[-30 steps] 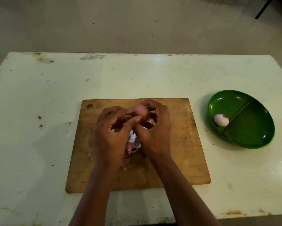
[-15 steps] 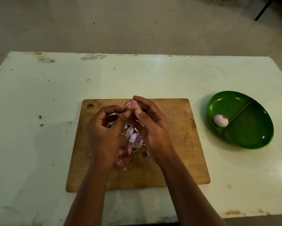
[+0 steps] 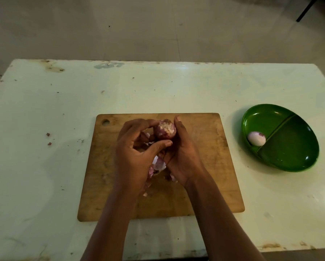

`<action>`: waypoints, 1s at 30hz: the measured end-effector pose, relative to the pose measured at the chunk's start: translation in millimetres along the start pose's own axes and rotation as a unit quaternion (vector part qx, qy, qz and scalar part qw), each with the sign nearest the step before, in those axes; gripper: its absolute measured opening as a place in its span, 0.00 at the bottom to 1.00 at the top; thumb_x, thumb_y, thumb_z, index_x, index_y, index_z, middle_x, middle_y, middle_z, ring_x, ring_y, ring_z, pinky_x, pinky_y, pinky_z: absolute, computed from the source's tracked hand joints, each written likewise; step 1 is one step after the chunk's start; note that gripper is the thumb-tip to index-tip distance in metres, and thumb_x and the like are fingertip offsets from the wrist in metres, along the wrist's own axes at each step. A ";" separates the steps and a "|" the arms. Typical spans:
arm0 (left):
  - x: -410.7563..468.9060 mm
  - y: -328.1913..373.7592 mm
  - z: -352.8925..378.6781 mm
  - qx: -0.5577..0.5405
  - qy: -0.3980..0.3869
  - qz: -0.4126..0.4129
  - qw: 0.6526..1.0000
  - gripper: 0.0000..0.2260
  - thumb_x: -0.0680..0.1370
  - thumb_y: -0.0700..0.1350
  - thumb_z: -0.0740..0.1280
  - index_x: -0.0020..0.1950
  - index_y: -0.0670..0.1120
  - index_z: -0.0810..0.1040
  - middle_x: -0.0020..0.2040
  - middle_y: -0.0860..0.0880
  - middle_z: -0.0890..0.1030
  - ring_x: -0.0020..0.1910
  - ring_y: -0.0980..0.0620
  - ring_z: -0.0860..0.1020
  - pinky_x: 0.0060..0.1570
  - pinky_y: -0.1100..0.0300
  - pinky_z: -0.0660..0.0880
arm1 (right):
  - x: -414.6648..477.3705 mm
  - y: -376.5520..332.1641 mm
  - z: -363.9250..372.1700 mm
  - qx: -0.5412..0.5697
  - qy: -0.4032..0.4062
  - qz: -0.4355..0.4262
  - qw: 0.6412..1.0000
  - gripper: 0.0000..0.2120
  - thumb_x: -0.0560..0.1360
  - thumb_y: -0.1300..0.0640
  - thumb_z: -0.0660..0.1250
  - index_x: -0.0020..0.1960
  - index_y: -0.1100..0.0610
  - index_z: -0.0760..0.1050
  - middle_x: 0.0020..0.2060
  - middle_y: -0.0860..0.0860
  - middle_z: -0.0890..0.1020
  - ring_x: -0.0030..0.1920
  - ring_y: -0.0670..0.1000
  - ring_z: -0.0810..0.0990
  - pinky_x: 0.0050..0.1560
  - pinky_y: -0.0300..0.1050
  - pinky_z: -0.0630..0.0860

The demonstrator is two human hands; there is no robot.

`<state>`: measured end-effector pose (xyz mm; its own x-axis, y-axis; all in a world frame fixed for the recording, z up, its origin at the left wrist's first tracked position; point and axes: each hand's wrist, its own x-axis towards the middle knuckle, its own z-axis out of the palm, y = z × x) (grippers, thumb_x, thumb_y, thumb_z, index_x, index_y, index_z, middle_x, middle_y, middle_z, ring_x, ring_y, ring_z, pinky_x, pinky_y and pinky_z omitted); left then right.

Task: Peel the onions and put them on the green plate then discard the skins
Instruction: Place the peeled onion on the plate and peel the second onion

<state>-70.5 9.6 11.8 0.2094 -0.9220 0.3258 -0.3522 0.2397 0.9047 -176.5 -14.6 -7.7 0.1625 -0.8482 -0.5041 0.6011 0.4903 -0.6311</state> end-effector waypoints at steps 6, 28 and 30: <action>-1.0 -4.5 0.7 0.017 0.002 0.029 0.999 0.16 0.65 0.48 0.76 0.50 0.50 0.76 0.49 0.47 0.81 0.47 0.51 0.81 0.43 0.68 0.77 | -2.1 -2.4 0.8 -0.032 -0.004 -0.002 0.999 0.23 0.79 0.43 0.58 0.55 0.62 0.79 0.51 0.60 0.84 0.54 0.58 0.83 0.57 0.50 0.79; -2.4 -13.5 1.4 0.018 -0.046 0.062 0.997 0.09 0.69 0.50 0.73 0.41 0.46 0.78 0.40 0.52 0.80 0.41 0.58 0.78 0.42 0.70 0.74 | 1.3 -7.6 -2.7 0.049 0.051 -0.016 0.997 0.23 0.79 0.45 0.60 0.58 0.64 0.77 0.45 0.59 0.83 0.41 0.52 0.82 0.36 0.40 0.79; -3.8 -13.2 1.6 0.014 -0.040 0.048 0.998 0.08 0.70 0.48 0.72 0.42 0.45 0.78 0.39 0.51 0.81 0.40 0.57 0.80 0.41 0.70 0.75 | 2.8 -9.2 -5.2 0.081 0.061 -0.016 0.995 0.22 0.79 0.44 0.60 0.56 0.62 0.77 0.41 0.58 0.83 0.36 0.50 0.80 0.32 0.39 0.77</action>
<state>-68.1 9.5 -1.8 0.0996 -0.9171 0.3860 -0.3927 0.3202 0.8621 -185.6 -20.4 -6.4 0.0503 -0.8275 -0.5592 0.7239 0.4159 -0.5504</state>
